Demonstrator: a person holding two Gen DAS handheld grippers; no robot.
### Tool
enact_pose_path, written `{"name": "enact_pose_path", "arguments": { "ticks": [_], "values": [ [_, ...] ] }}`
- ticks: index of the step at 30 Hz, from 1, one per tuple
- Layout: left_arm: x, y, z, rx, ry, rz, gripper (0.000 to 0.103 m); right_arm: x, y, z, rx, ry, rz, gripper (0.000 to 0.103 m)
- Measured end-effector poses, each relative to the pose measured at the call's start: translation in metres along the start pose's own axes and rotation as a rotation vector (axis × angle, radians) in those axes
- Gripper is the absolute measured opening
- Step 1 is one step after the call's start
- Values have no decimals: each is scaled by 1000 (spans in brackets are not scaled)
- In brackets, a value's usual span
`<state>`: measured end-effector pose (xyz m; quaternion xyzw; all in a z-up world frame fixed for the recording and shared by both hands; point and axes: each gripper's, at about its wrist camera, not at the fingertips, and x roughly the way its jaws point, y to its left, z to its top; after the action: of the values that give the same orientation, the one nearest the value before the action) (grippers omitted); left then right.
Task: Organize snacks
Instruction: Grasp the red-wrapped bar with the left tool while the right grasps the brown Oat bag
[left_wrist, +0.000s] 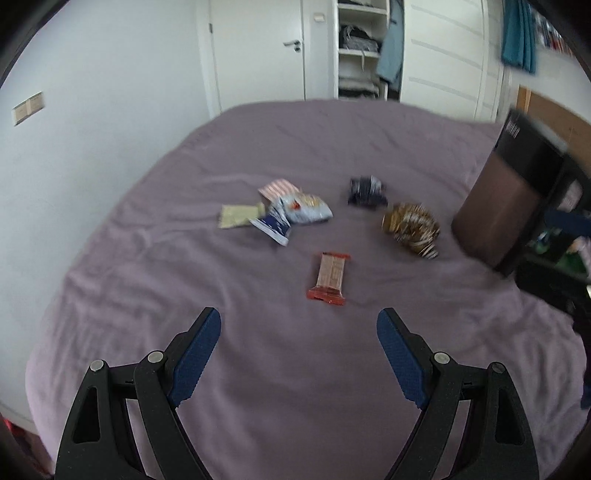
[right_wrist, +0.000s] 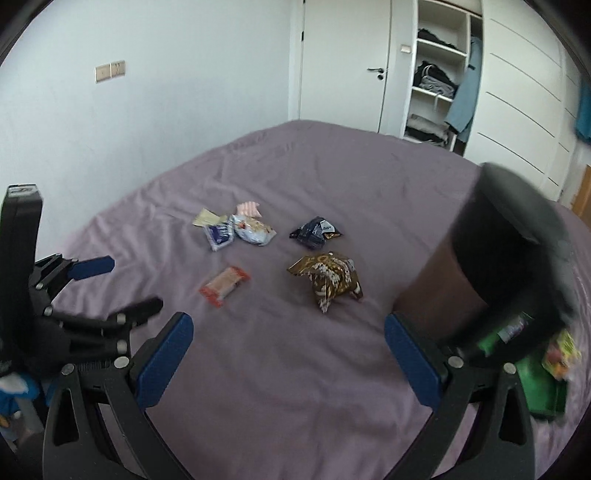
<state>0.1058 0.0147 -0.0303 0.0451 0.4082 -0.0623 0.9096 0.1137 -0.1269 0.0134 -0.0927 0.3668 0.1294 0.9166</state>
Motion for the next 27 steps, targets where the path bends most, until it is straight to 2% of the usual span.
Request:
{"name": "enact_pose_path", "arguments": {
  "ticks": [6, 11, 17, 22, 24, 27],
  "values": [
    [76, -10, 21, 17, 85, 1, 83, 98, -32, 18, -35, 79, -34, 103],
    [116, -12, 33, 5, 172, -15, 83, 143, -48, 18, -31, 180, 6, 103],
    [128, -15, 32, 32, 219, -6, 82, 173, -51, 20, -25, 258, 50, 103],
    [133, -15, 38, 47, 261, -10, 81, 182, -46, 30, -46, 321, 70, 103],
    [135, -15, 43, 49, 282, -13, 78, 188, -46, 34, -36, 348, 76, 103],
    [139, -18, 54, 61, 311, -22, 67, 193, -43, 39, -35, 382, 74, 103]
  ]
}}
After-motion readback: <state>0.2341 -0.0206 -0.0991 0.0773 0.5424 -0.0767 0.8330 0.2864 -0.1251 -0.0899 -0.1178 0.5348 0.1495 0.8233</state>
